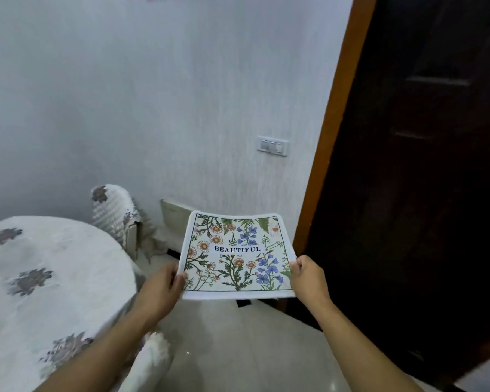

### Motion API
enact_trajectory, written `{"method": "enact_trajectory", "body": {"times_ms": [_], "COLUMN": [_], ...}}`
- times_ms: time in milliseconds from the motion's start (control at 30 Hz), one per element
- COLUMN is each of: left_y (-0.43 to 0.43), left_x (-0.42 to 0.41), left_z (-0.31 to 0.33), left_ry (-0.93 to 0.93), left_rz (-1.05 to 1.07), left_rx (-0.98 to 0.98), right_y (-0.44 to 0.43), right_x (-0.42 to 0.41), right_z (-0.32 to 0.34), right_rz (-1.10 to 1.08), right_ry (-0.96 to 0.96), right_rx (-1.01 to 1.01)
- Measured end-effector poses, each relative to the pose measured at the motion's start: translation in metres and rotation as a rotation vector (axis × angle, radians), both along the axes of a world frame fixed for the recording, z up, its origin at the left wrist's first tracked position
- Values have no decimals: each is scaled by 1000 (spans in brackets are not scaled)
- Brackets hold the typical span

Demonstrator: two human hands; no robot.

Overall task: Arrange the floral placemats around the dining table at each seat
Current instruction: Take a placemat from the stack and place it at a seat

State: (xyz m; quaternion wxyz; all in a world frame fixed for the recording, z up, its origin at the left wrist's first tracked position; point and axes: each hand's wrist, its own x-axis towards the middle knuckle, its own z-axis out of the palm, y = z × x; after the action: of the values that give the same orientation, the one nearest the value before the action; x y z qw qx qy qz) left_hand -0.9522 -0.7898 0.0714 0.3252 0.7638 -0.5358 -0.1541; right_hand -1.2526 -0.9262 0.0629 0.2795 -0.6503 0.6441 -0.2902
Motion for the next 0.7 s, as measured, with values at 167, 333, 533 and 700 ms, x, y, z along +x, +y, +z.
{"method": "enact_trajectory", "body": {"times_ms": [167, 333, 533, 700], "left_y": [-36, -57, -103, -149], "left_x": [15, 56, 141, 197], "left_z": [2, -4, -20, -27], "left_ry": [3, -15, 4, 47], "left_rz": [243, 448, 579, 627], "left_rx": [27, 70, 22, 12], "right_y": [-109, -178, -239, -295], "right_x": [59, 145, 250, 320], "right_z": [10, 9, -1, -6], "right_rz": [264, 479, 571, 615], "right_ry": [55, 34, 43, 121], "right_rx": [-37, -56, -74, -84]}}
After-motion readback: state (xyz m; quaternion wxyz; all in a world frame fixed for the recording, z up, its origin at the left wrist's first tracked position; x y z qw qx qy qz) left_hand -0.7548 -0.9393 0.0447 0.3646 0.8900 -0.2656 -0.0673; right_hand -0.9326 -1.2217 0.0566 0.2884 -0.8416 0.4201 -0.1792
